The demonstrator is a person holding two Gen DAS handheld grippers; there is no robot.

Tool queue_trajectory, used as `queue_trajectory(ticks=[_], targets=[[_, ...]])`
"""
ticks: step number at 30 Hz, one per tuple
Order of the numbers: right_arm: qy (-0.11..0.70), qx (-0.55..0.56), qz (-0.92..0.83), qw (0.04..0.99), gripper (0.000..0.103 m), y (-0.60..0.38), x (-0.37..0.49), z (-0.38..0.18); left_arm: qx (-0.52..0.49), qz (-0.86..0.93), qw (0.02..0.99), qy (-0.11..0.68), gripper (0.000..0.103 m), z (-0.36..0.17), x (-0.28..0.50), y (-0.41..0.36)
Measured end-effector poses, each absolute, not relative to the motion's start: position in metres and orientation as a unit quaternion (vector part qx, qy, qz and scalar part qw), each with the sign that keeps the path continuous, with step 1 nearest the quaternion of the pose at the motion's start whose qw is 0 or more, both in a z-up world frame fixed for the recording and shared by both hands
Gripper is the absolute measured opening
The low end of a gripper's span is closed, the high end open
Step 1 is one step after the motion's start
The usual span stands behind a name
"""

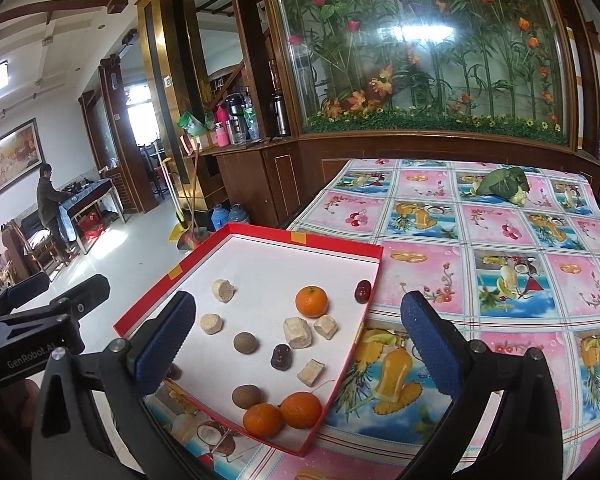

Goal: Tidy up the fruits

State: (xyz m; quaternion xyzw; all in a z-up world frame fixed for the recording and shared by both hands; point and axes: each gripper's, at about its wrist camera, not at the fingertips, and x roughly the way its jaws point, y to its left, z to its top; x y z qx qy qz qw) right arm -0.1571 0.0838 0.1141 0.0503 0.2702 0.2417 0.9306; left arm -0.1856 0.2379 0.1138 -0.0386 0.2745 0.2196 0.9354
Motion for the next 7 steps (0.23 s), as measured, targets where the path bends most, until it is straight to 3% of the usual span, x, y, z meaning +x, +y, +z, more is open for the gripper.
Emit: queue_trajectory(ticks=[7], targets=[[0.270, 0.053, 0.238, 0.931, 0.102, 0.0831, -0.1501, 0.1105, -0.032, 0.215, 0.939, 0.266, 0.103, 0.1143, -0.1816, 0.2342]])
